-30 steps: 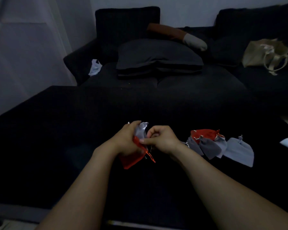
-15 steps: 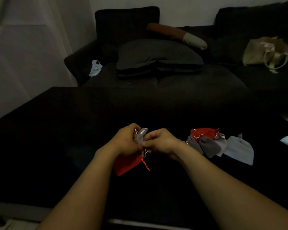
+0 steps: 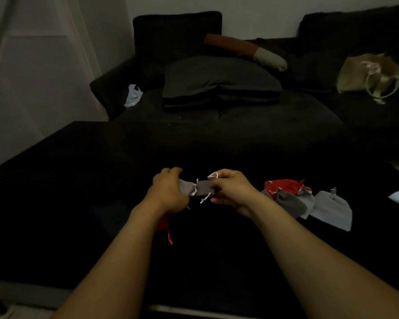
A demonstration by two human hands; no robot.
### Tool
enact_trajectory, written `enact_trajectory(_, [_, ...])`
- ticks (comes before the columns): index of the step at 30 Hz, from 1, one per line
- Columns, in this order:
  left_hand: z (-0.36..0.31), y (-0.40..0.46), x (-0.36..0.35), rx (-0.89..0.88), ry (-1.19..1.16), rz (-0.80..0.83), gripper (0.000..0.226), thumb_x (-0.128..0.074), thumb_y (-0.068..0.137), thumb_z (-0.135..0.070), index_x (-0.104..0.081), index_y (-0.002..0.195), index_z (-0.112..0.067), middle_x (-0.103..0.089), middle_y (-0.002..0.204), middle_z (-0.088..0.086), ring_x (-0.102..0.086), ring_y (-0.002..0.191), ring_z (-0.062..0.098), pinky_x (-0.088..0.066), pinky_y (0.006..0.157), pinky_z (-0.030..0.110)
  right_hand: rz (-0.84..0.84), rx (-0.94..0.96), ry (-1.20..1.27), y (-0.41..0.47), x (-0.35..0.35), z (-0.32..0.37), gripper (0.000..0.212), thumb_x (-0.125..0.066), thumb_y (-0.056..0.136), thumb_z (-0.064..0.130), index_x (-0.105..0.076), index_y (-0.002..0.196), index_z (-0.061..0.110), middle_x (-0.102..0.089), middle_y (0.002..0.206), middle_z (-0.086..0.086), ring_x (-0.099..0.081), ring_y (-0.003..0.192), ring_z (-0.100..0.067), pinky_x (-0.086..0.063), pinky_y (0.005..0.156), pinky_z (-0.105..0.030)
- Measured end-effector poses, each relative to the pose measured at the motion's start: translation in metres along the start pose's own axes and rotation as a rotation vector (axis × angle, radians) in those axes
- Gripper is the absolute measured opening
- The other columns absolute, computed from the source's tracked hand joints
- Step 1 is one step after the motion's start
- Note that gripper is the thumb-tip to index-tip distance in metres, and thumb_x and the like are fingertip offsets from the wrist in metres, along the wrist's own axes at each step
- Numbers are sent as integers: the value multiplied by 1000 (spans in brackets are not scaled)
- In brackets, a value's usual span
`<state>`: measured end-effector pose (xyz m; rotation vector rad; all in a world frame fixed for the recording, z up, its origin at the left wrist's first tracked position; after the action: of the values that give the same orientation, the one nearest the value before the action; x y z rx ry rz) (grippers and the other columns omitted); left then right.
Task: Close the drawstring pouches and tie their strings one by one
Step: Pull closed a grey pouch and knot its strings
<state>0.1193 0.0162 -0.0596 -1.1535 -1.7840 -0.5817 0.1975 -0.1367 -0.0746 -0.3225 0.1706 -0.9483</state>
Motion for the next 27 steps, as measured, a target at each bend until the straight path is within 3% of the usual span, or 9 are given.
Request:
enact_trajectory(3, [-14, -6, 14, 34, -278, -103, 69, -66, 84, -22, -40, 147, -14, -41, 150, 8, -45, 134, 25, -41, 105, 33, -19, -13, 32, -3, 9, 9, 17, -57, 91, 1, -60, 93, 17, -65, 100, -12, -65, 84, -18, -56, 60, -27])
enact_trajectory(7, [-34, -12, 9, 68, -720, 46, 48, -56, 91, -16, -52, 138, -22, -52, 140, 1, -53, 122, 16, -45, 103, 35, 11, -4, 67, -15, 17, 27, 18, -62, 89, 1, -56, 100, 14, -66, 97, -11, -66, 77, -17, -55, 57, -25])
enact_trajectory(11, [-57, -19, 8, -266, -719, 101, 67, -64, 80, 5, -54, 130, -39, -53, 133, -9, -61, 112, 7, -55, 84, 26, 25, 52, 311, -23, 19, 40, 12, -68, 88, 1, -58, 90, 8, -70, 90, -13, -72, 68, -15, -58, 56, -20])
enact_trajectory(13, [-67, -21, 9, -432, -677, 34, 72, -71, 76, 7, -56, 130, -38, -58, 131, -10, -61, 116, 5, -55, 87, 25, 34, 74, 435, -25, 22, 44, 7, -67, 89, 4, -63, 94, 1, -70, 91, -15, -72, 70, -16, -58, 58, -20])
enact_trajectory(15, [-74, -22, 8, -485, -722, -28, 59, -77, 80, -4, -62, 127, -36, -64, 127, -9, -61, 118, 6, -54, 92, 29, 40, 68, 478, -28, 26, 45, 16, -67, 89, 6, -66, 102, -5, -72, 93, -17, -73, 73, -17, -58, 59, -20])
enact_trajectory(18, [-83, -21, 10, -388, -871, -101, 29, -65, 92, -11, -71, 115, -27, -74, 111, -4, -71, 103, 13, -58, 76, 25, 43, 56, 544, -33, 34, 46, 11, -66, 89, 2, -69, 95, -6, -75, 85, -17, -75, 72, -18, -59, 62, -22])
enact_trajectory(20, [-87, -20, 11, -323, -951, -159, 21, -60, 96, -13, -72, 110, -22, -76, 101, 1, -74, 90, 16, -58, 66, 23, 59, 76, 563, -38, 41, 51, 10, -62, 90, -1, -68, 97, -7, -75, 84, -18, -75, 73, -19, -61, 65, -23])
enact_trajectory(23, [-100, -23, 9, -260, -1062, -147, 21, -51, 101, -21, -70, 109, -18, -76, 98, 8, -74, 76, 16, -57, 58, 24, 46, 133, 510, -44, 52, 59, 11, -61, 92, 1, -68, 100, -2, -73, 83, -13, -71, 71, -13, -59, 62, -19])
enact_trajectory(27, [-118, -29, 8, -181, -1165, -98, 38, -35, 106, -35, -69, 104, -19, -75, 88, 10, -71, 61, 17, -54, 47, 22, -94, 253, 433, -52, 71, 67, 7, -66, 90, 8, -73, 88, 7, -69, 69, -3, -61, 55, -3, -52, 54, -12])
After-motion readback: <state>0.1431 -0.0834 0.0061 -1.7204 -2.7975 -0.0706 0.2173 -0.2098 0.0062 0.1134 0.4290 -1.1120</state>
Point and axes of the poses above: each hand's wrist, its own y-axis towards the middle knuckle, its own x-axis out of the back of the hand, z = x × y, the point moved 6 cm from there along y, towards the middle knuckle
